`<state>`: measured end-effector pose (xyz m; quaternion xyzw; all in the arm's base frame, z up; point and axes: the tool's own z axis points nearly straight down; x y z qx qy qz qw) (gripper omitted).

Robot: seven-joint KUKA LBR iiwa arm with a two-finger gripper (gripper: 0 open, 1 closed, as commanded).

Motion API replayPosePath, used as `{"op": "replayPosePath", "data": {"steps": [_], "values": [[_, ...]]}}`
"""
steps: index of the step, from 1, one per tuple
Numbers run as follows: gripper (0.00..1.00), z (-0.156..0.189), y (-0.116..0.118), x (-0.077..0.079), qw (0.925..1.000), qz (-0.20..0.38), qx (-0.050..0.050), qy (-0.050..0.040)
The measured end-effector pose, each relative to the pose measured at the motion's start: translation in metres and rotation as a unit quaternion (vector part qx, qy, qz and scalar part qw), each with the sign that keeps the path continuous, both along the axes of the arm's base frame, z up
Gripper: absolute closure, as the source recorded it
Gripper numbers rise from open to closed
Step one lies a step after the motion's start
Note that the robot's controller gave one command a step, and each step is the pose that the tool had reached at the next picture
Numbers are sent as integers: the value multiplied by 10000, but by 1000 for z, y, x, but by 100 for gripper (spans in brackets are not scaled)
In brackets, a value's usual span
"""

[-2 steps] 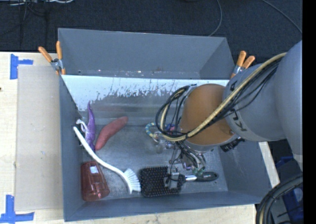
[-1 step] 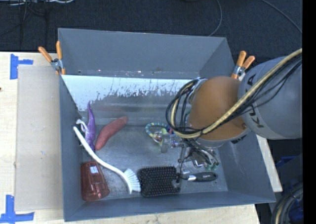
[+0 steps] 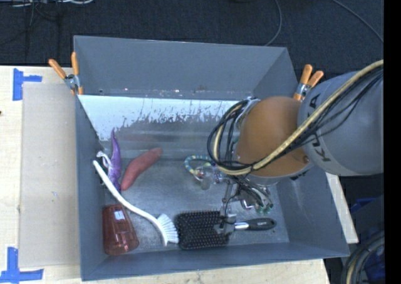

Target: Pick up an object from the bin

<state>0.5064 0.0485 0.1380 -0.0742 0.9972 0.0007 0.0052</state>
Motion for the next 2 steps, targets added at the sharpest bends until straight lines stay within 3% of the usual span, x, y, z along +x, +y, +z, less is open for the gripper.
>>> {"op": "replayPosePath", "data": {"steps": [1, 2], "values": [[0, -55, -3, -8, 9959, -895, -12, 122], [100, -67, 9, -2, 9997, -238, -6, 63]]}}
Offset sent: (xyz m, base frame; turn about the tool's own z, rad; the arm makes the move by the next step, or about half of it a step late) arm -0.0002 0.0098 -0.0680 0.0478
